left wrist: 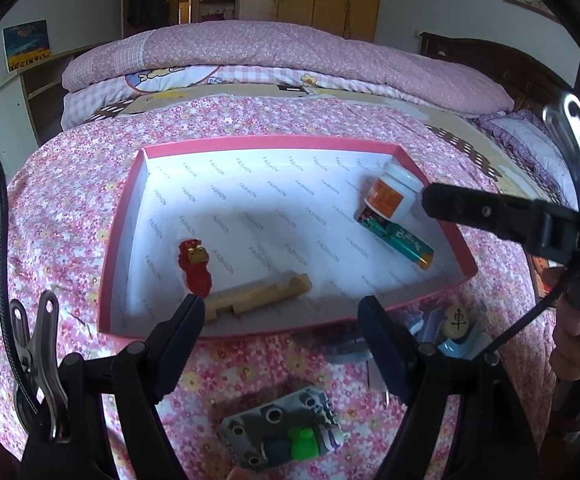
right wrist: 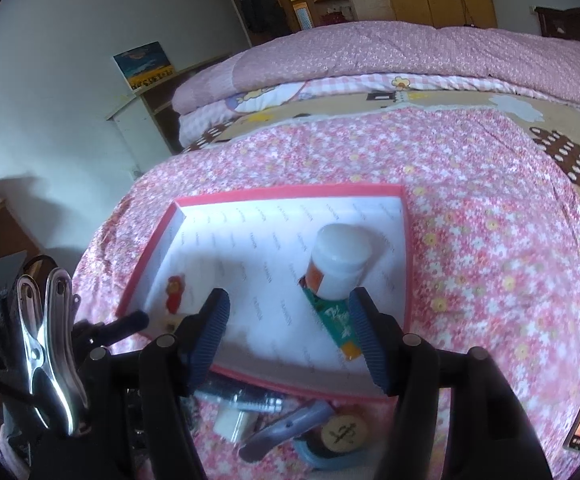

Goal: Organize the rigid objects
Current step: 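Open the left gripper to drop the wooden bar while the right gripper sets the jar upright in the box, then withdraw both open grippers from the box toward the remaining objects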

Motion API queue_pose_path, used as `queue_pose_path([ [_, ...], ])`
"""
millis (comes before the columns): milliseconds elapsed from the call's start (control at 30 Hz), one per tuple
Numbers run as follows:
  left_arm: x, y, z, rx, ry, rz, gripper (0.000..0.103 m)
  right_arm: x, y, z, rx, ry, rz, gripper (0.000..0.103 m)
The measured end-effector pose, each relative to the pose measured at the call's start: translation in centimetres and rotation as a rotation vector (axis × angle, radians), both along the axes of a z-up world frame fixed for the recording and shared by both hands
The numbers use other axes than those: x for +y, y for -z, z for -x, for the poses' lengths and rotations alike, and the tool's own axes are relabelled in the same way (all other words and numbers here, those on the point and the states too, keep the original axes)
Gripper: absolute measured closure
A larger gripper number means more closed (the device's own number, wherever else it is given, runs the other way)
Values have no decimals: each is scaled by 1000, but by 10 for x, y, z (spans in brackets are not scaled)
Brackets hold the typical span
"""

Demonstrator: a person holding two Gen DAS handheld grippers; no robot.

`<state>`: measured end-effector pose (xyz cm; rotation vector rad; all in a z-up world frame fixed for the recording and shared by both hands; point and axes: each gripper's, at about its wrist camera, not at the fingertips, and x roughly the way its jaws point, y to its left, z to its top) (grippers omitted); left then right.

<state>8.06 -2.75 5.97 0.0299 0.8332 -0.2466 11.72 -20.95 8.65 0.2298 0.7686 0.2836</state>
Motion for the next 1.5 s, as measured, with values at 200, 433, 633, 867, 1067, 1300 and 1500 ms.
queue_pose_path([
  [200,0,-3,12,-5,4,0,21,2,2,15,8,-16,12,40],
  [433,2,-9,28,-22,7,3,21,6,4,38,8,-35,3,40],
  [633,3,-12,42,-32,8,1,21,12,6,58,5,-58,5,40],
  [867,10,-9,58,-26,10,5,21,12,14,82,14,-66,-6,40],
  [1067,14,-2,71,-13,7,0,21,9,27,99,40,-64,-11,40],
  [1300,16,11,81,15,-26,17,21,7,39,118,50,-63,7,40],
  [1500,16,16,85,12,-61,11,21,7,48,130,48,-65,39,40],
])
